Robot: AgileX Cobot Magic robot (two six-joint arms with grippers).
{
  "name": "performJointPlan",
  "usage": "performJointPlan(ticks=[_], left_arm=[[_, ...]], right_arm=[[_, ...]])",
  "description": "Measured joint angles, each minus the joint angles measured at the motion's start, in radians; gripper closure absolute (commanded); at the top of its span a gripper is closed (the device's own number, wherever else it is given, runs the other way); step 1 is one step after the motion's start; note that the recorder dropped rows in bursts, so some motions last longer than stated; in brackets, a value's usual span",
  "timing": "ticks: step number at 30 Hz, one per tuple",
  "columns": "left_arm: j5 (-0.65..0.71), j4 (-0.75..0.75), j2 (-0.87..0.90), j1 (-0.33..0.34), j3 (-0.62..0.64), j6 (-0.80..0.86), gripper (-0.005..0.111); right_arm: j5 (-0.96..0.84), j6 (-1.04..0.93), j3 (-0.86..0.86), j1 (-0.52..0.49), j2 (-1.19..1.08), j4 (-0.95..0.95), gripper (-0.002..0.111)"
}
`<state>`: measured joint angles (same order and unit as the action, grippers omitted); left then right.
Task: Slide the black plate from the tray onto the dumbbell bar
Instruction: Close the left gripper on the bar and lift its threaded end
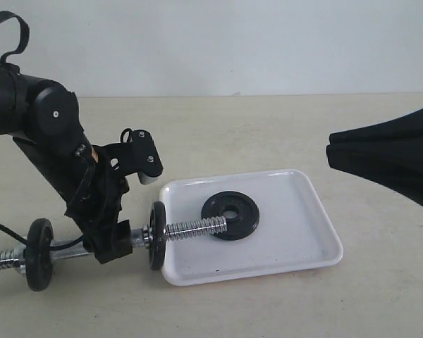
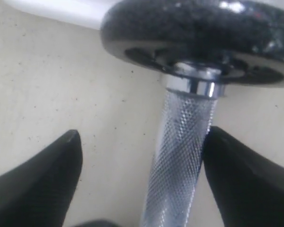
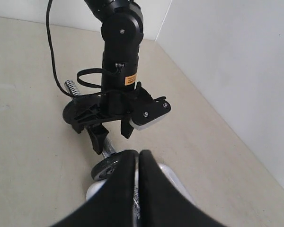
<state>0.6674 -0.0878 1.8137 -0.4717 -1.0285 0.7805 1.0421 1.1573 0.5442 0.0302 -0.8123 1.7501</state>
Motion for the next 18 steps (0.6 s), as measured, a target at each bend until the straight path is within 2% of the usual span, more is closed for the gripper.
performJointPlan(ticks=[14, 18], left_arm=[[-0.040, -0.016, 0.091, -0.017, -0.002, -0.012, 0.055], [-0.043, -0.016, 0.115, -0.017, -0.002, -0.014, 0.065]], right_arm=[[0.000, 0.003, 0.000, 0.000, 0.000, 0.000, 0.108], [0.000, 0.005, 0.000, 0.000, 0.000, 0.002, 0.108]])
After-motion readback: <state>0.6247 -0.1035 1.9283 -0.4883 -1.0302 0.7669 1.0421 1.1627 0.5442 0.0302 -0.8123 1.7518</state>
